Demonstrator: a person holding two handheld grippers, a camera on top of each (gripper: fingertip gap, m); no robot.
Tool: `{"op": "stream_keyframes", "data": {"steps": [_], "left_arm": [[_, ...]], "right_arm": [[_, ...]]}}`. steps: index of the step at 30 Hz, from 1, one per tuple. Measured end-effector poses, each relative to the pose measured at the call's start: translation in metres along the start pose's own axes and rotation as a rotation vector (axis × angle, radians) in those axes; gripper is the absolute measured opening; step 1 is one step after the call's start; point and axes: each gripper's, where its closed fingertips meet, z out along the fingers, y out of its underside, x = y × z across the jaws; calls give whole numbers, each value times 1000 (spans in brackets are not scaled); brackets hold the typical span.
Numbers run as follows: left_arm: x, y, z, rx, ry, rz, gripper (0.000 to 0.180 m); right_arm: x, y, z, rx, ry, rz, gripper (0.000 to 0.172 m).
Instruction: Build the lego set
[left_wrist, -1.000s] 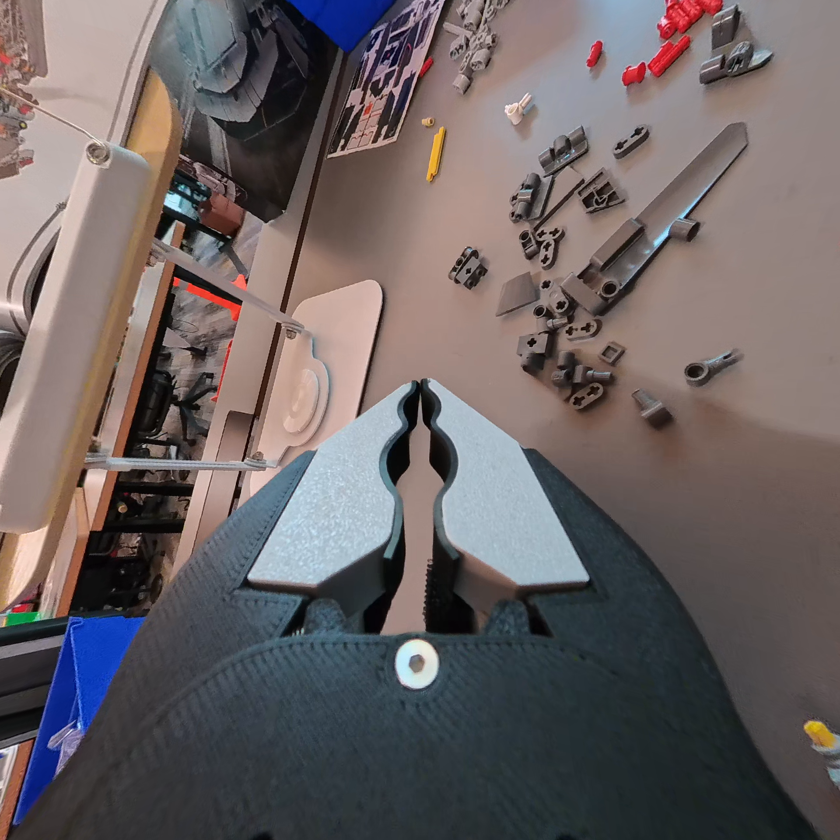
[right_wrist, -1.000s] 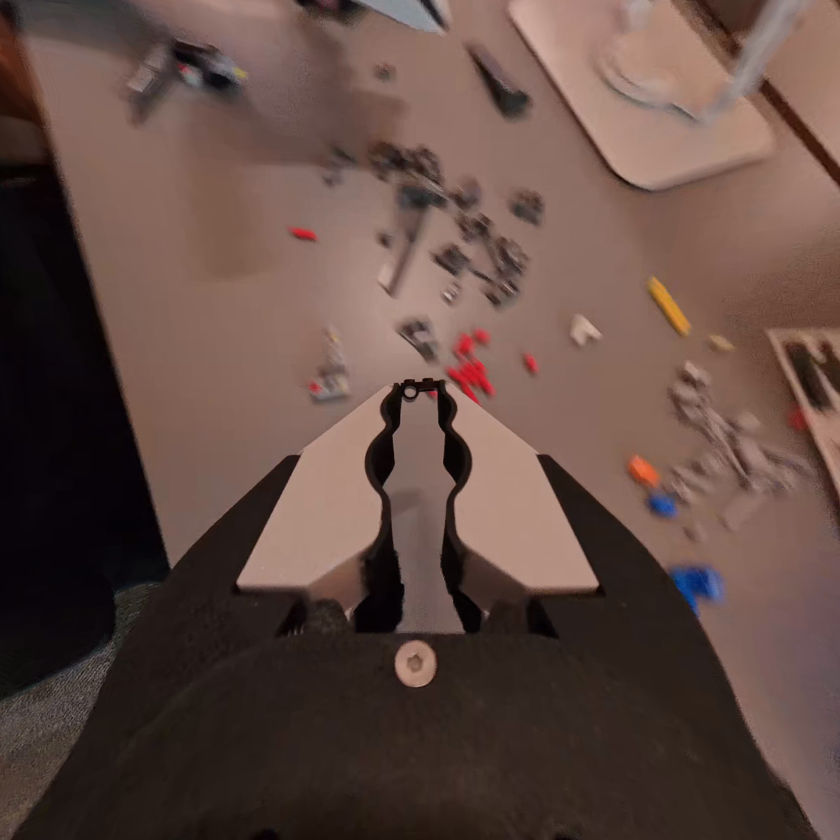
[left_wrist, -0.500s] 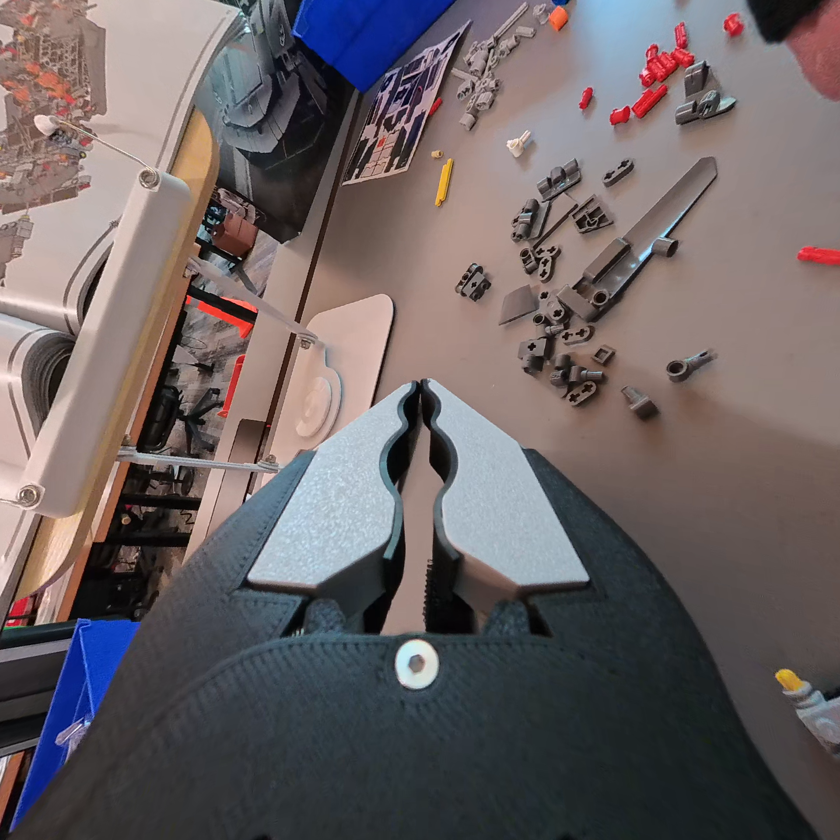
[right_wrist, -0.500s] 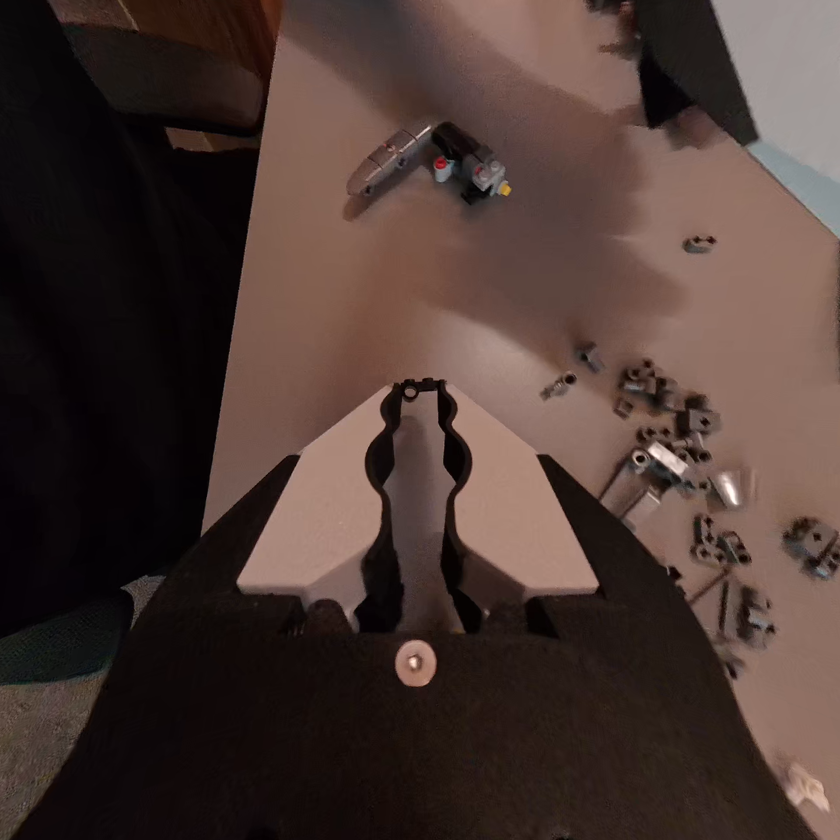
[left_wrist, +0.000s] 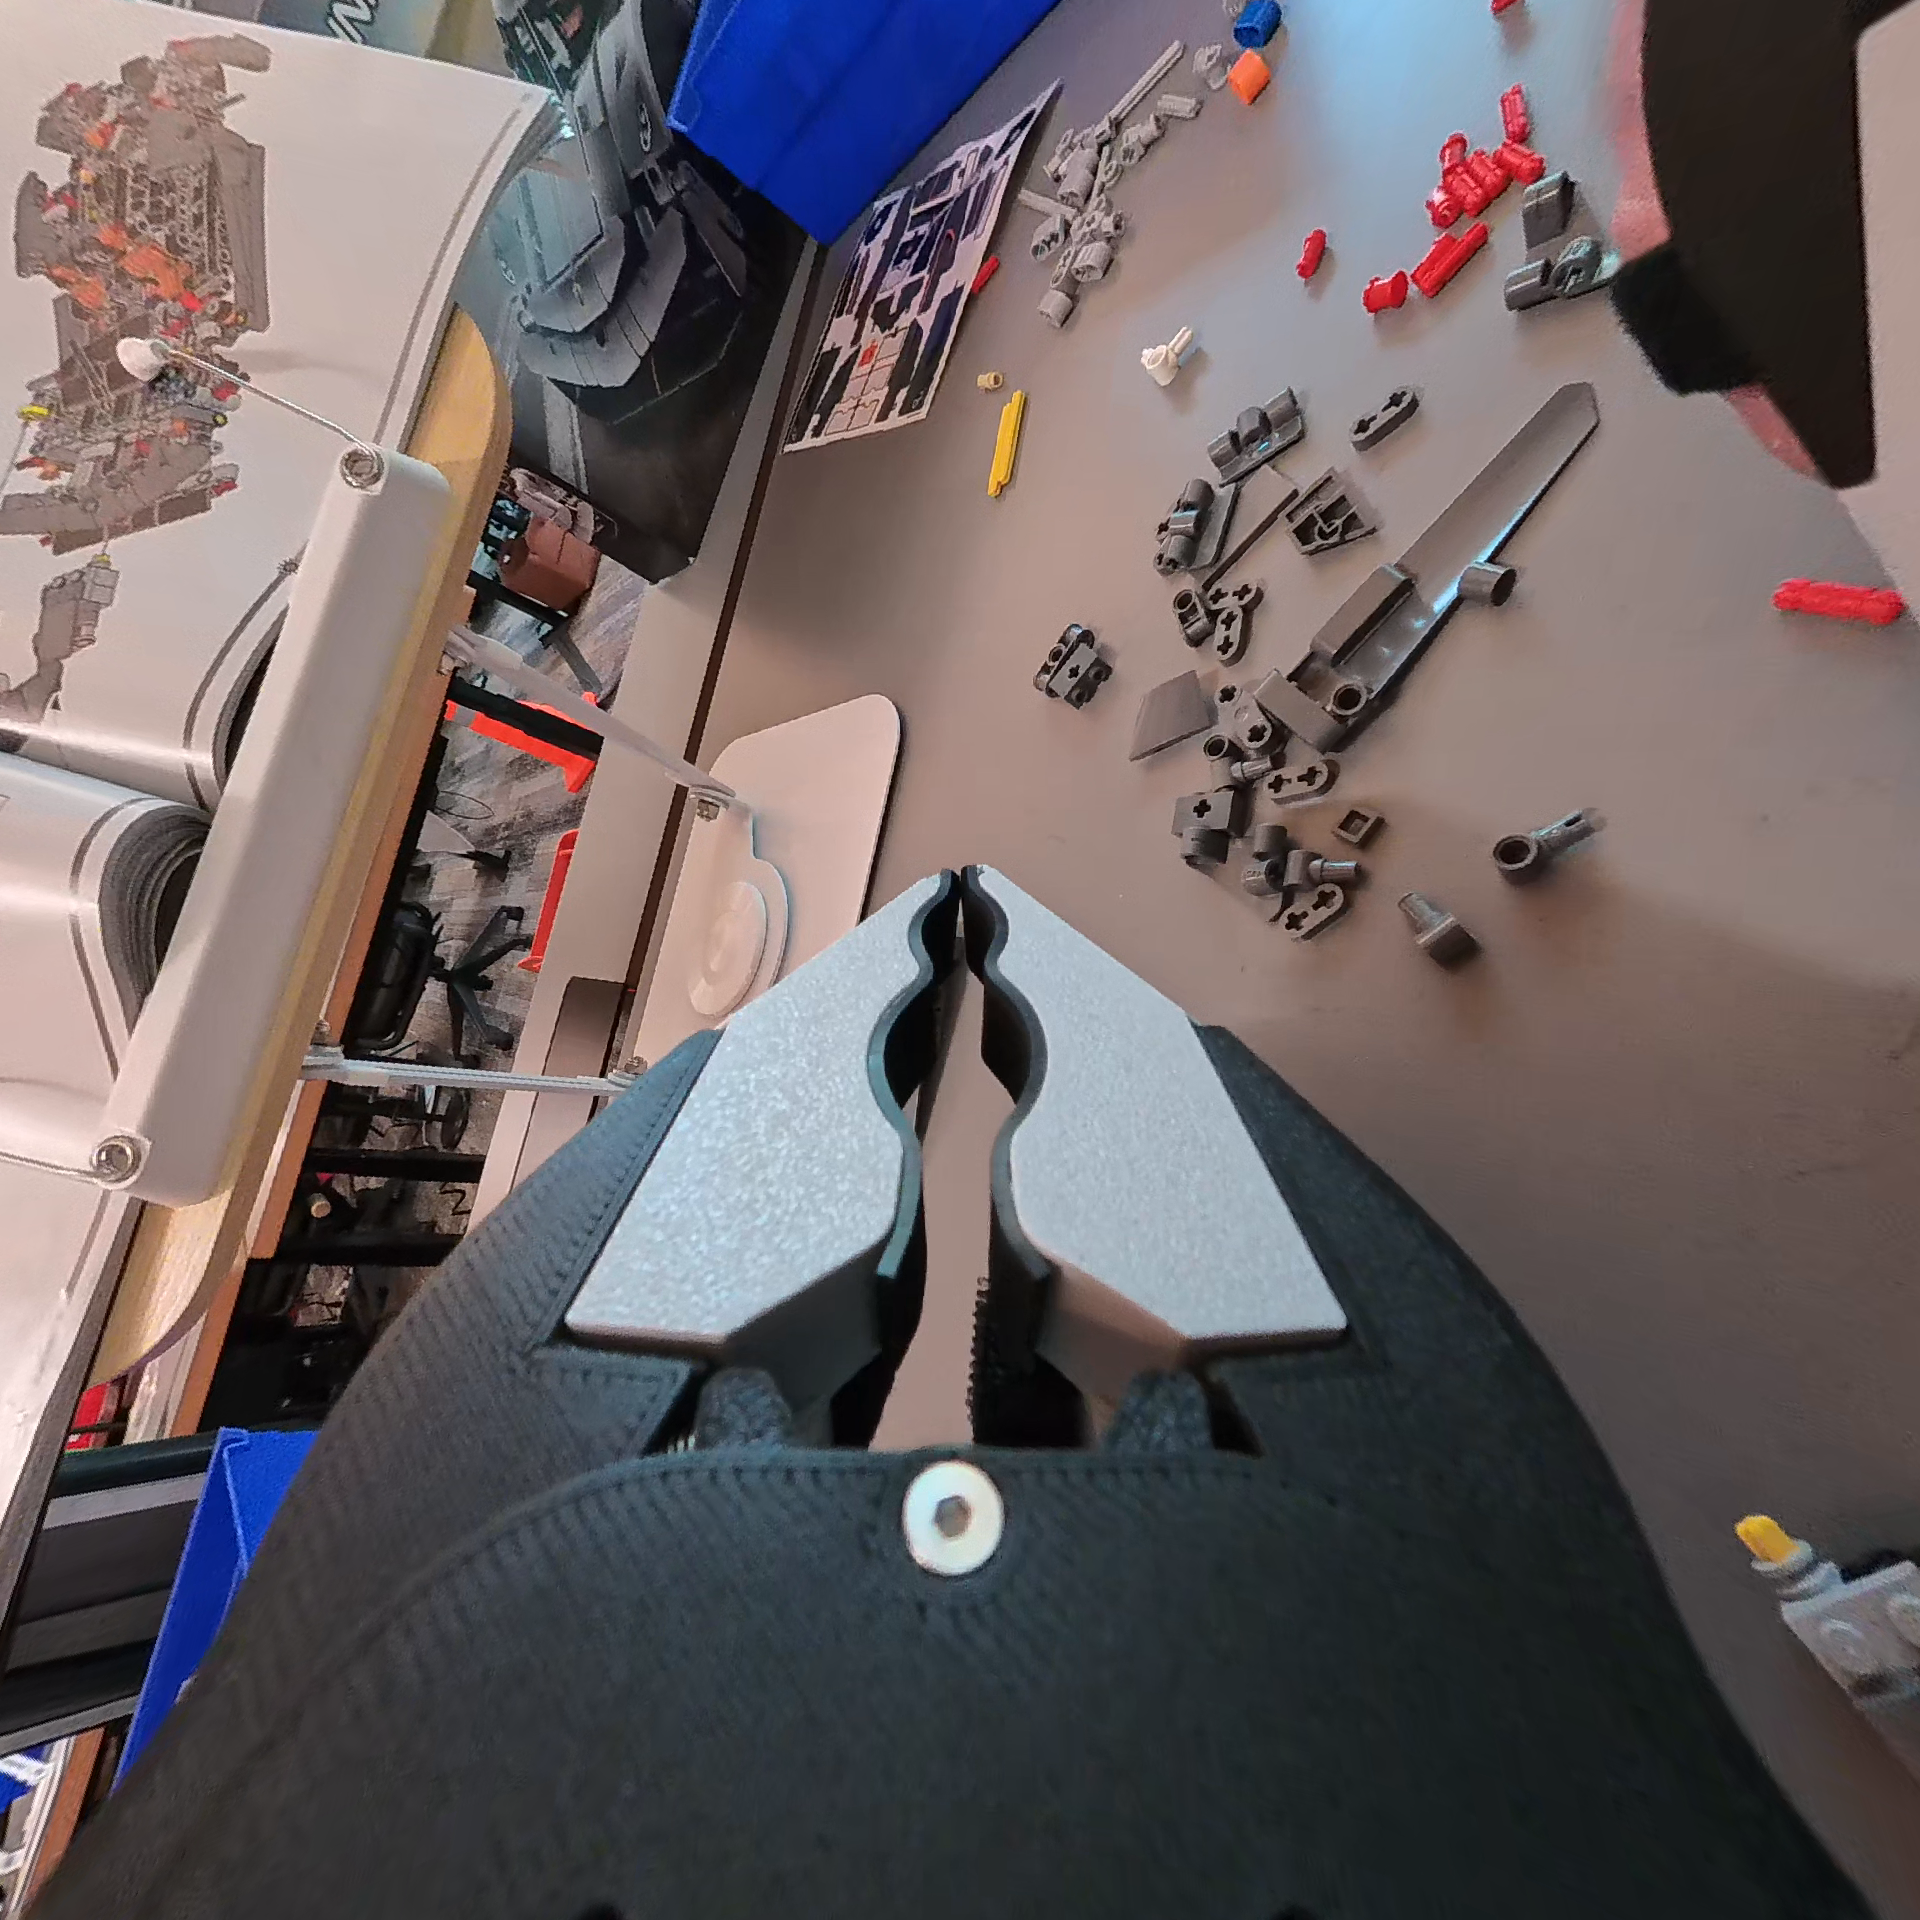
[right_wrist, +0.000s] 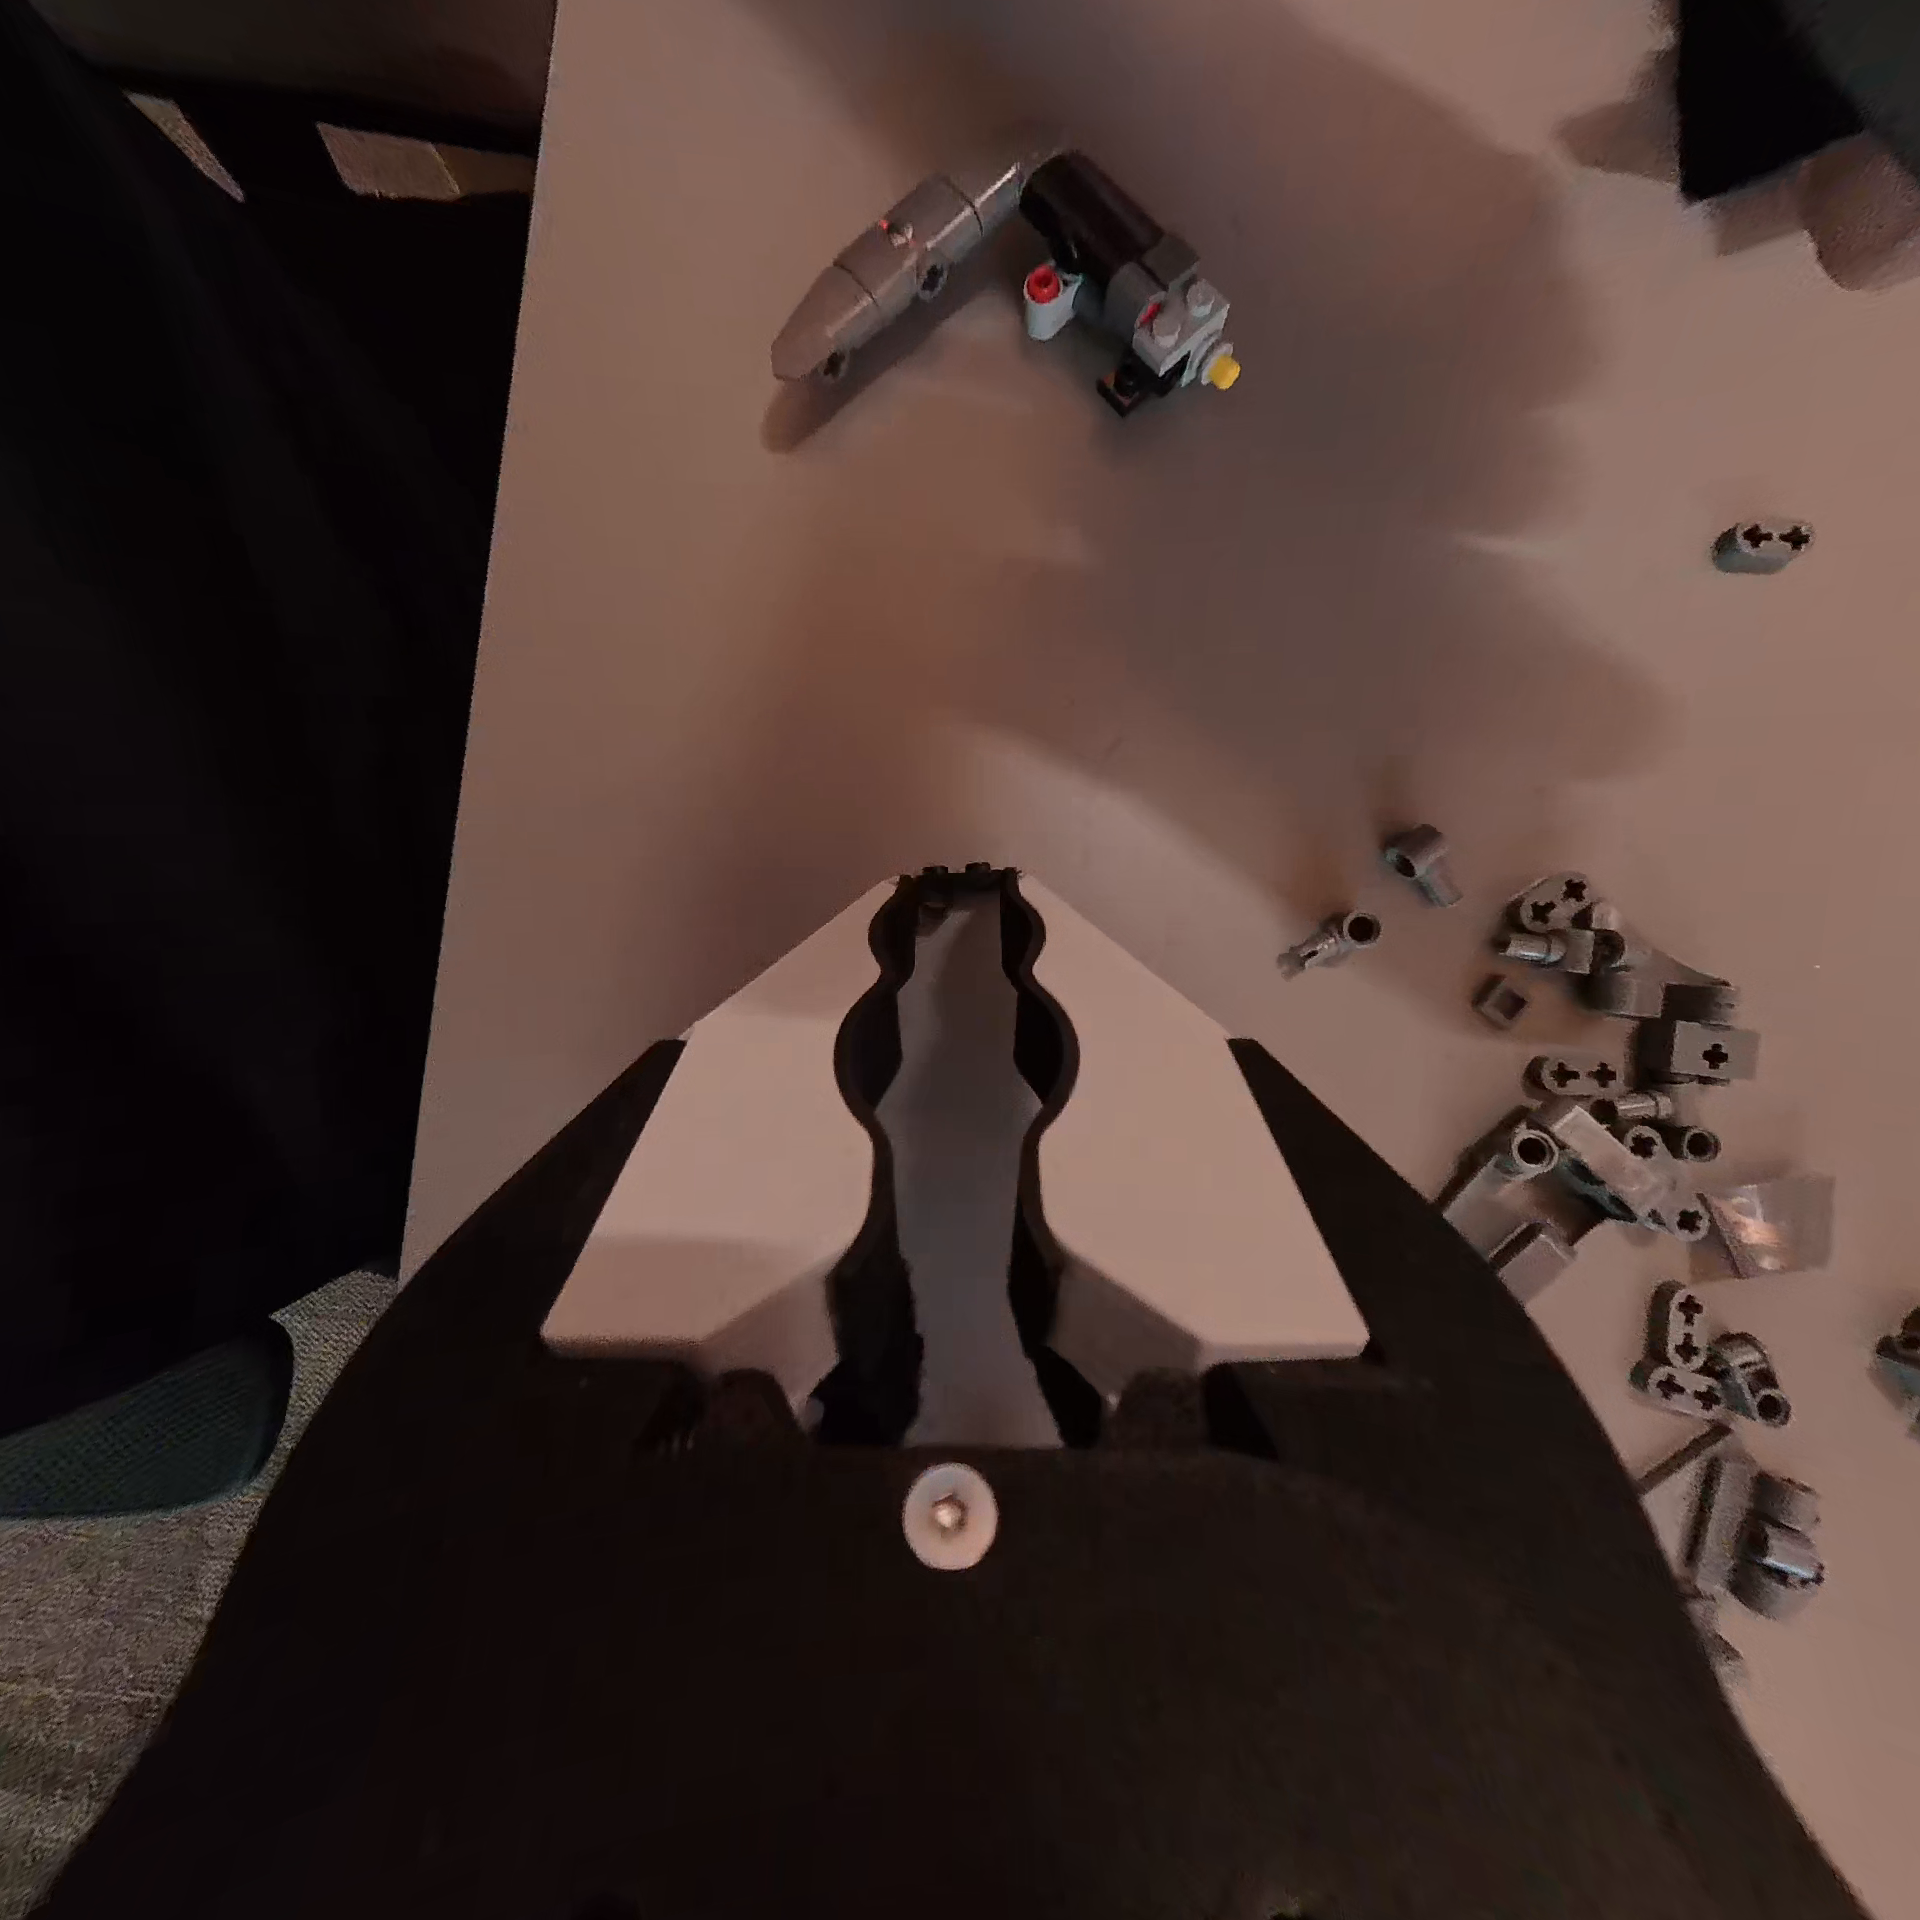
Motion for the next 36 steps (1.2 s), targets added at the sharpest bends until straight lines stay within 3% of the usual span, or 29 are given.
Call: {"op": "stream_keyframes", "data": {"steps": [11,15,23,28,36], "left_arm": [[1,-1,-1,-3,-1,8,0],[0,-2,-2,-1,-7,14,0],[1,3,-4,-8,-7,14,0],[2,7,-5,-12,-3,0,0],[6,11,4,-37,8,-6,0]], "right_arm": [[12,5,-4,7,61,56,30],[12,8,-11,38,67,82,28],[10,24,-59,137,200,162,24],[10,89,-135,188,420,340,21],[4,274,-281,84,868,708,12]]}}
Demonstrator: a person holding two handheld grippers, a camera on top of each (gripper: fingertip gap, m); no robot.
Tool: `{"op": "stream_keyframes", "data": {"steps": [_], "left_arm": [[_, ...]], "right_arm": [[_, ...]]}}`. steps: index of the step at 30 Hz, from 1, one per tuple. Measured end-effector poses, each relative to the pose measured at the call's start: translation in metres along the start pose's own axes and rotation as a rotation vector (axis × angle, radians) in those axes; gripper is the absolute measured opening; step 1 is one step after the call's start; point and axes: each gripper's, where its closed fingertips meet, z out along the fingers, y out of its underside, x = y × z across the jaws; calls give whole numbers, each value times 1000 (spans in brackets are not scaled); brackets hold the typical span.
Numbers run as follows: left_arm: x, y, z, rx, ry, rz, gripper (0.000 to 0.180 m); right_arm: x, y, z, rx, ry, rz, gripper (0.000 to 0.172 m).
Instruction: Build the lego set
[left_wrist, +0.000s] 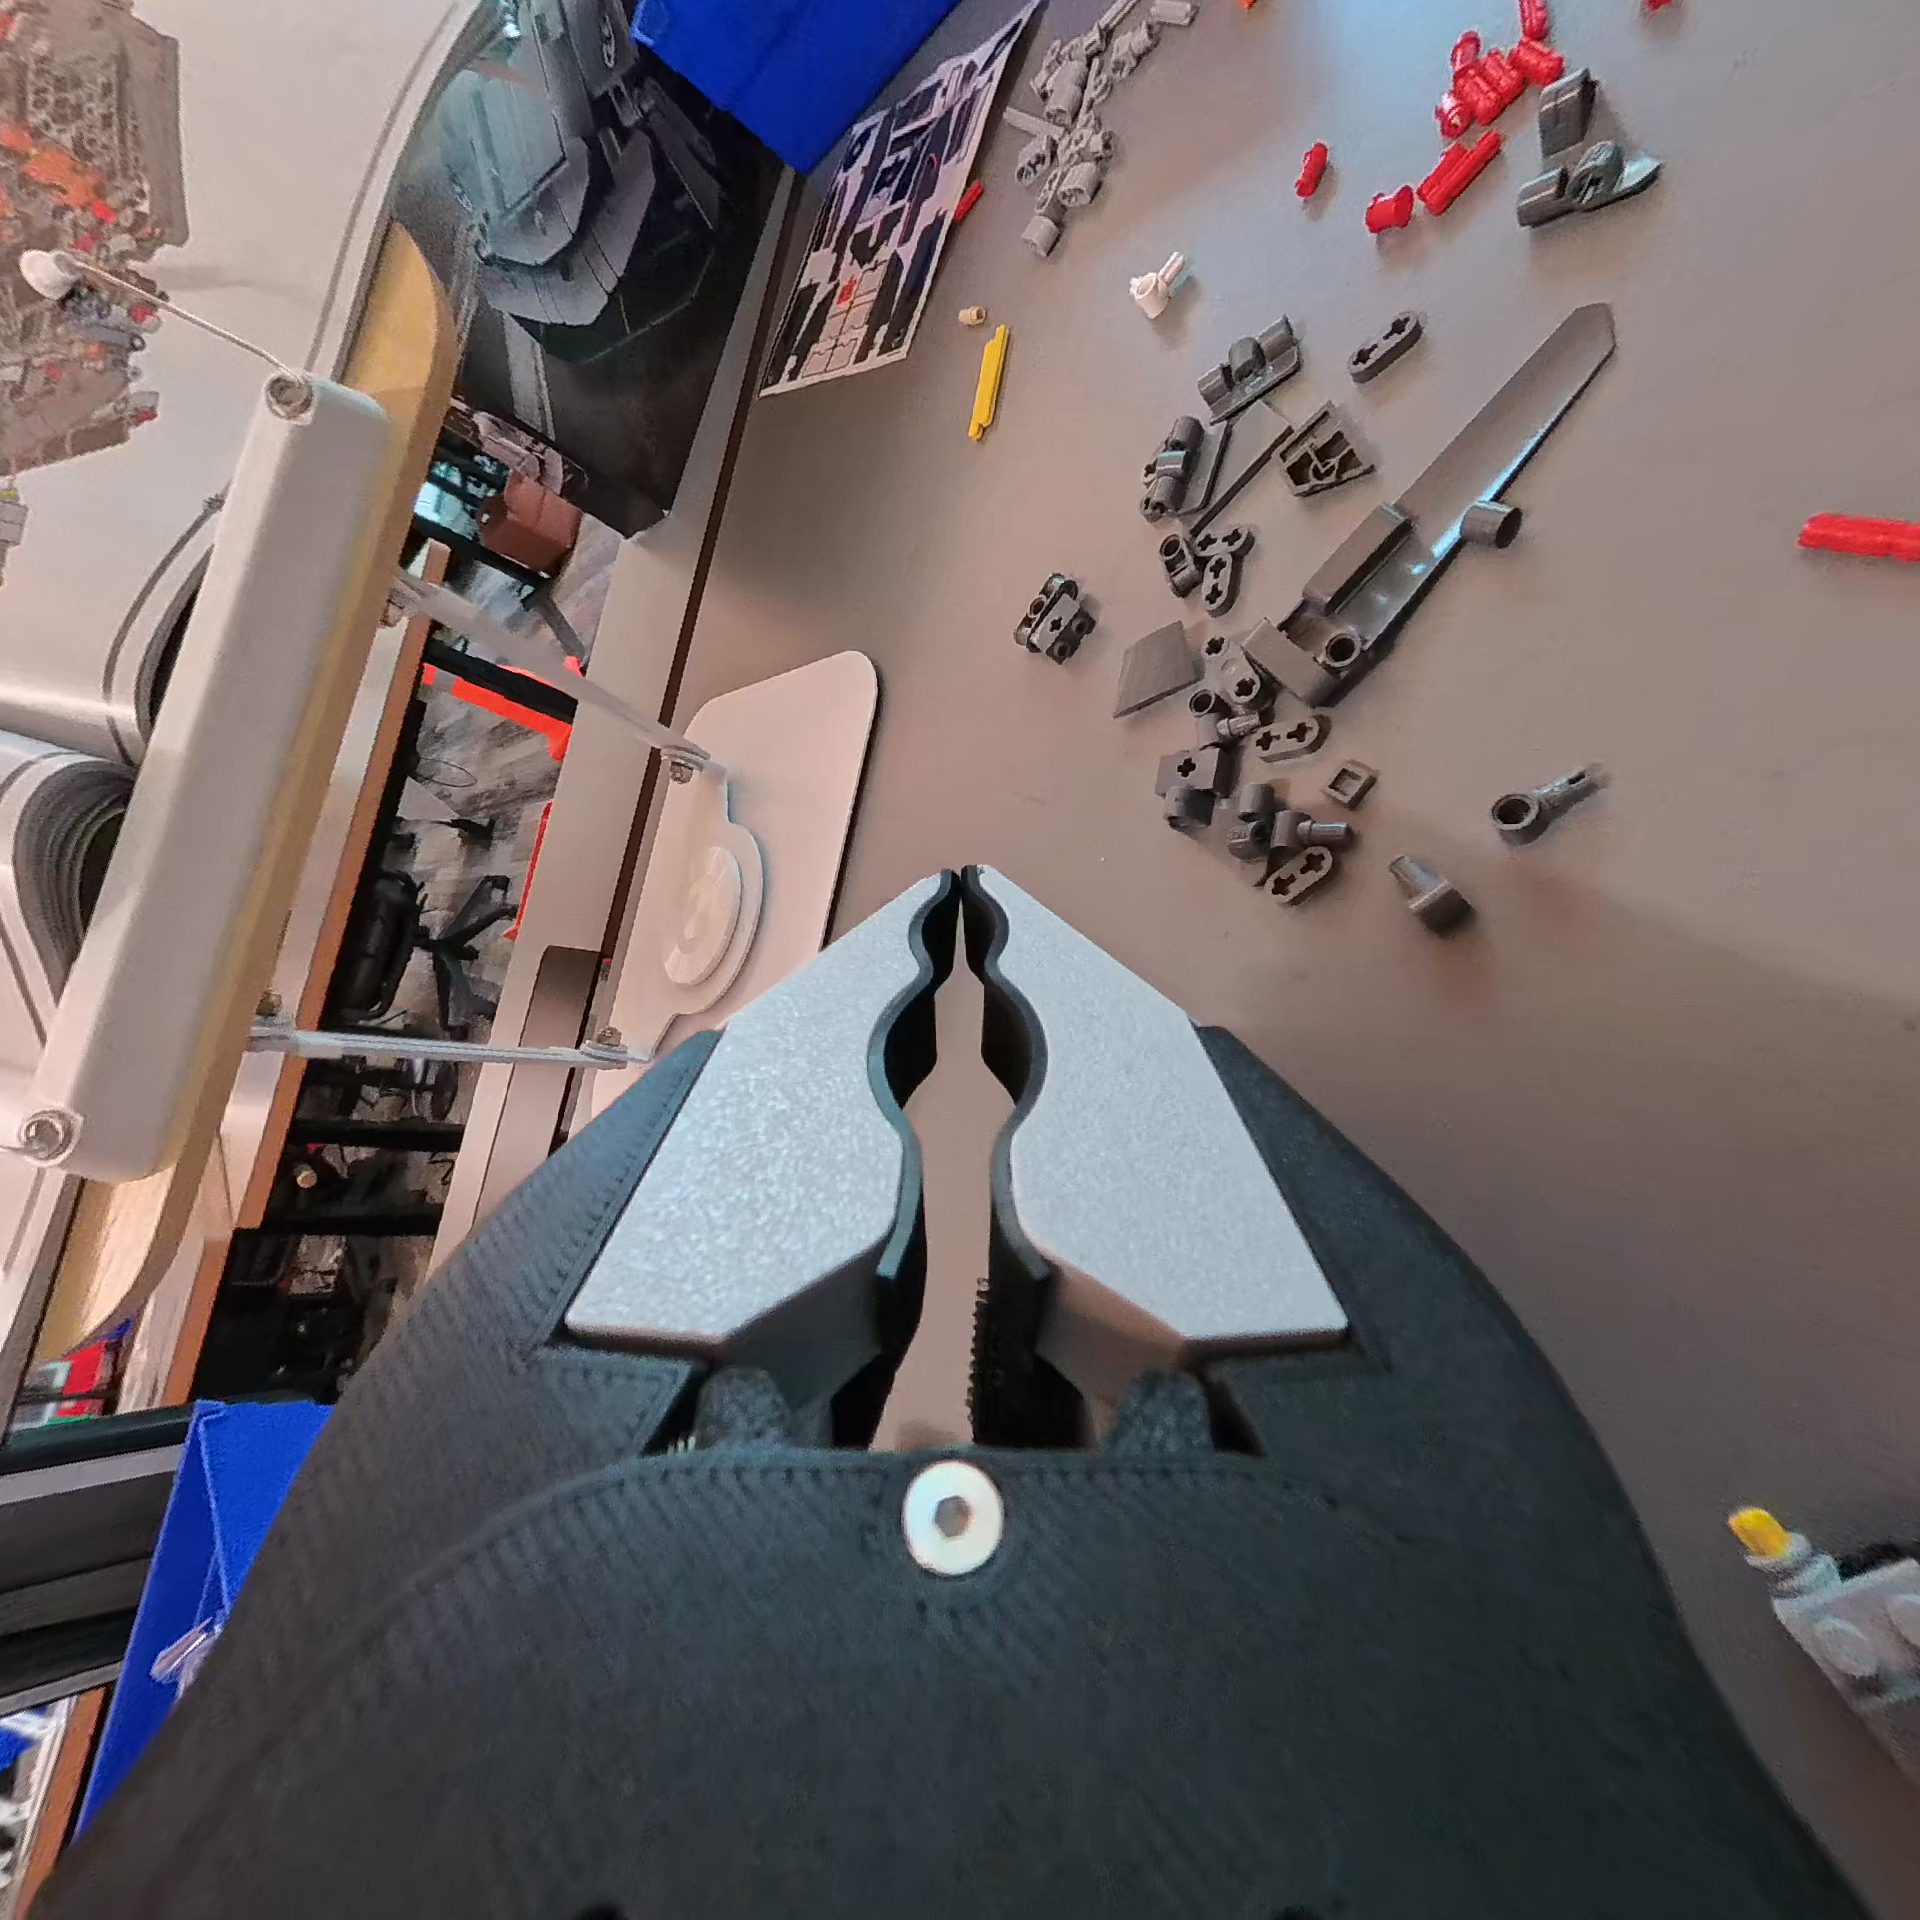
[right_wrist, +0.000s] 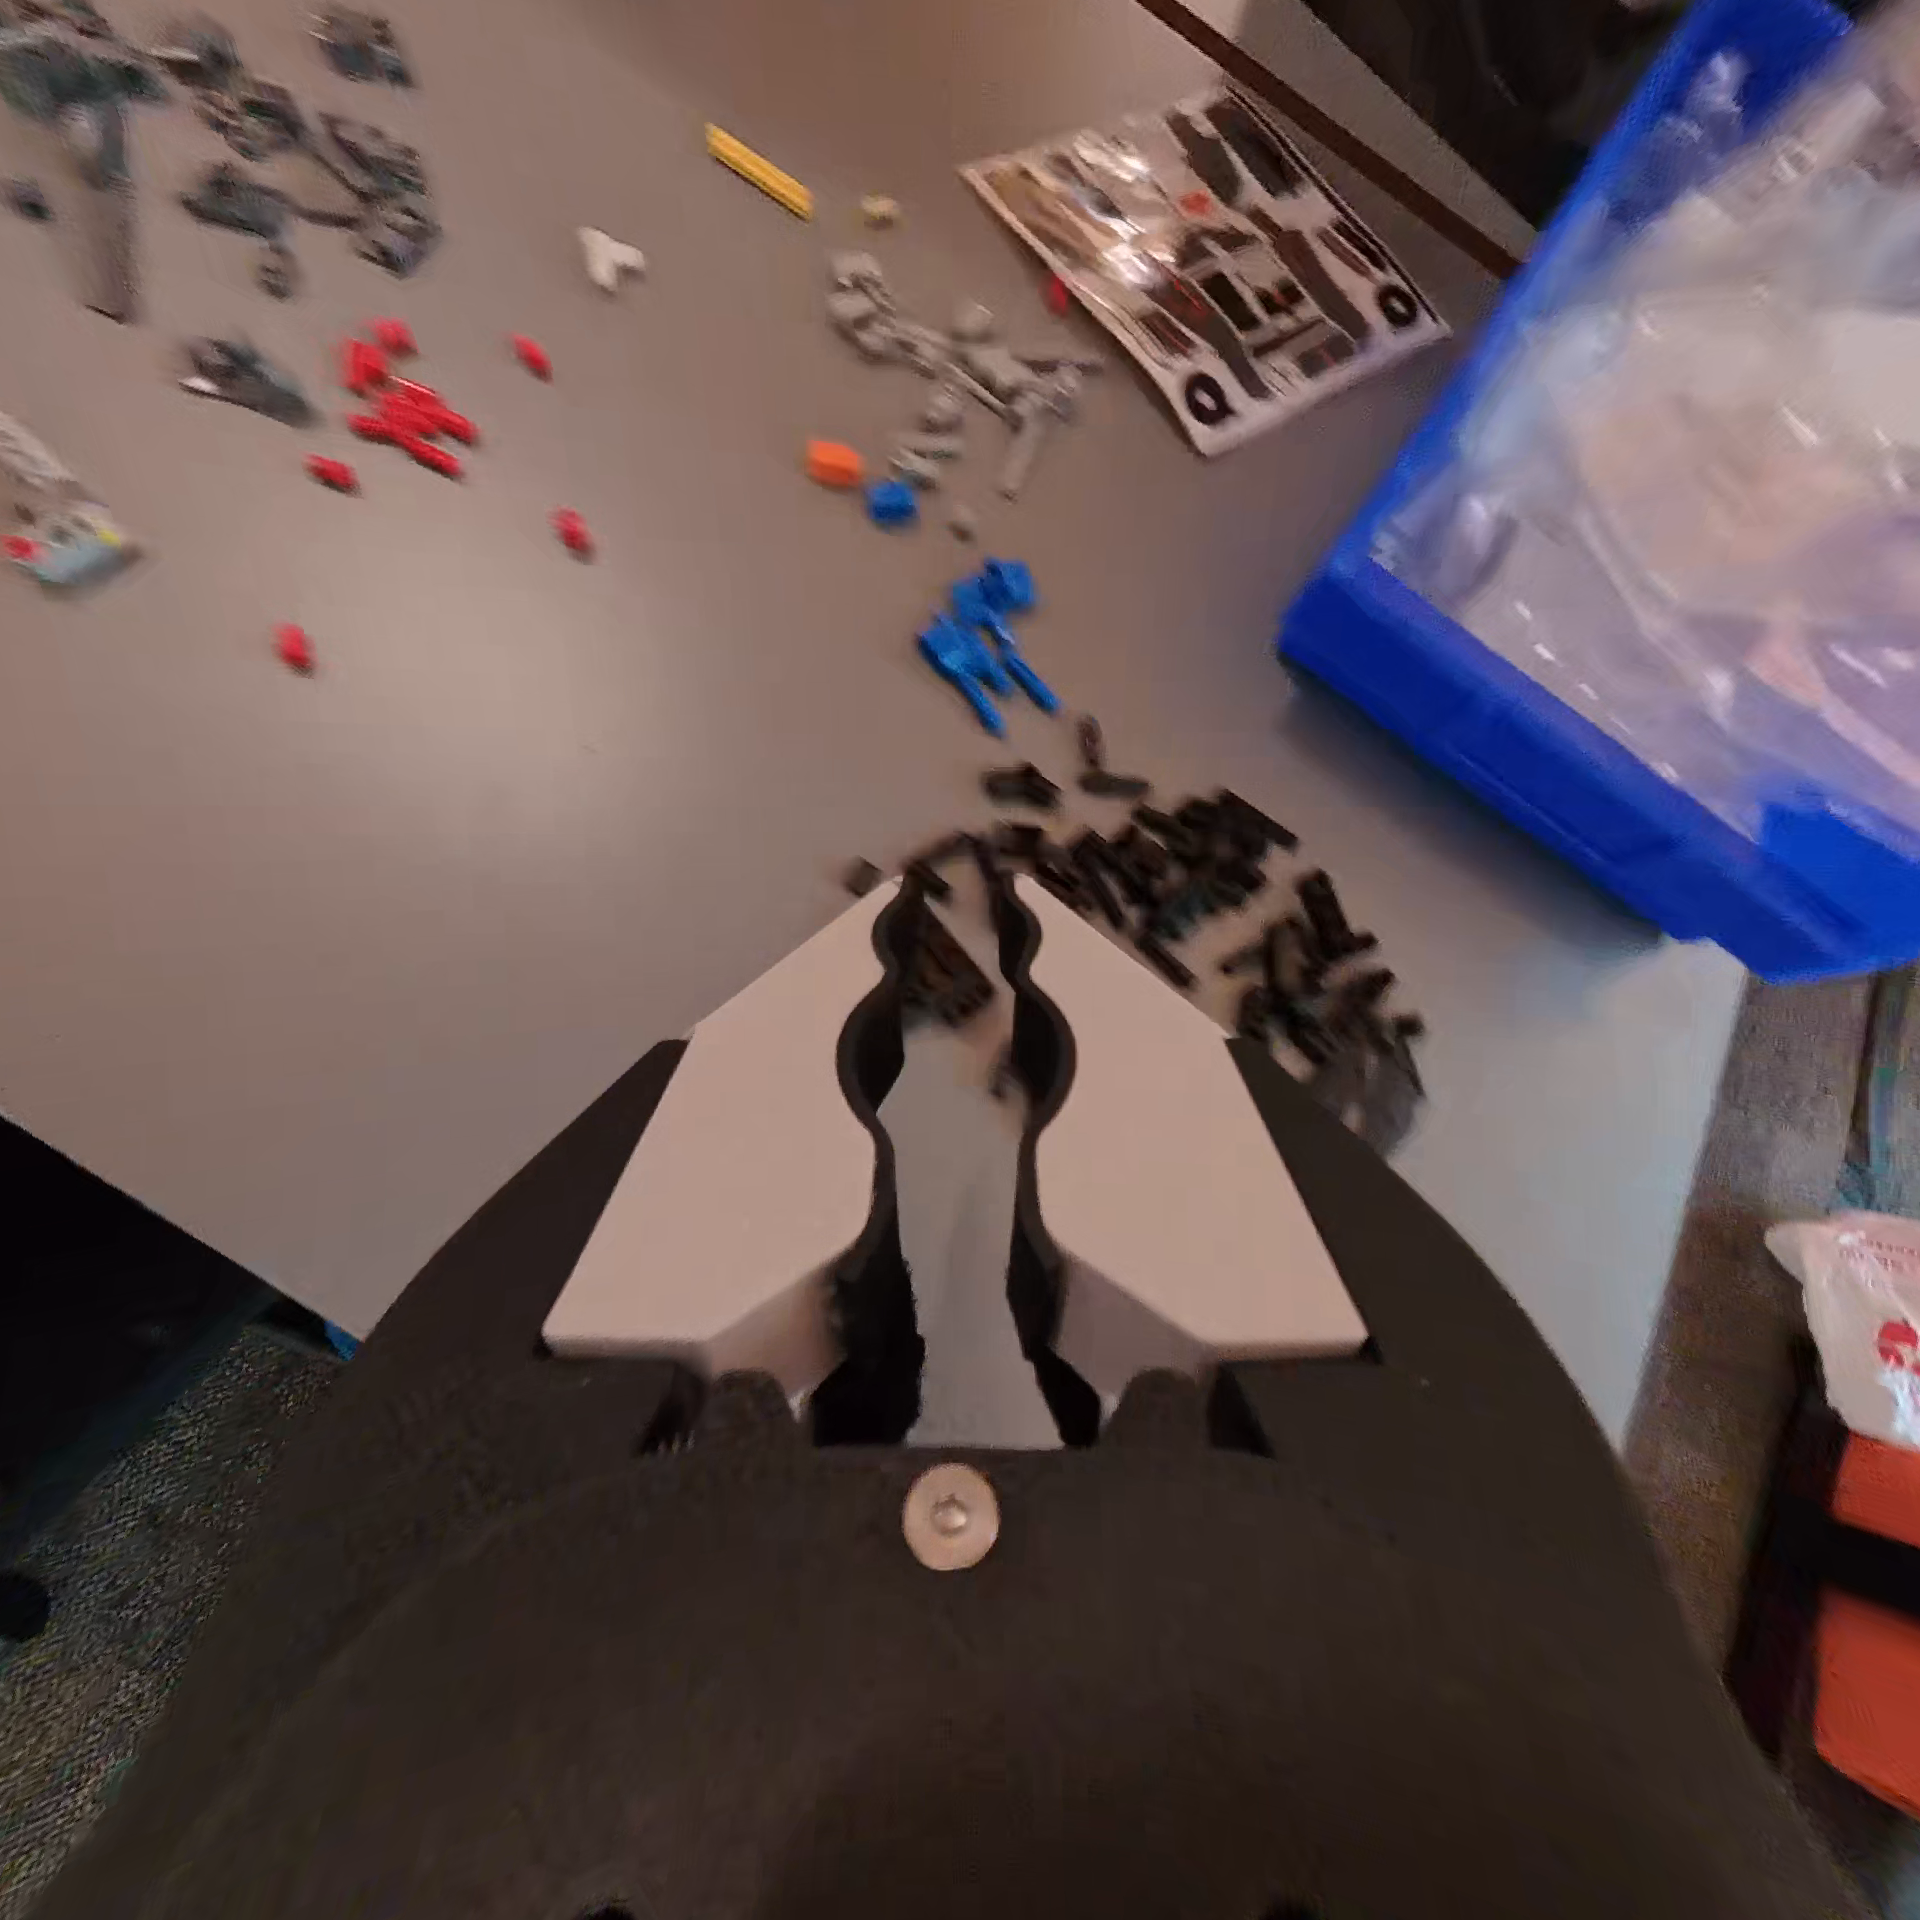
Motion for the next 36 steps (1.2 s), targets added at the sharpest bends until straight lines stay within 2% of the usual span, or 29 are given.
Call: {"op": "stream_keyframes", "data": {"steps": [4,10,15,20,24,36], "left_arm": [[-1,3,7,-16,1,-11,0],[0,12,16,-47,14,-21,0],[2,16,22,-63,31,-12,0],[5,18,25,-63,53,0,0],[7,20,27,-68,62,4,0],[6,18,26,-64,56,14,0]], "right_arm": [[41,26,1,-48,7,23,11],[65,47,40,-175,-72,-61,11],[71,62,60,-262,-127,-178,9],[70,69,63,-292,-208,-214,9],[68,69,66,-297,-246,-212,3],[68,68,62,-250,-263,-170,2]]}}
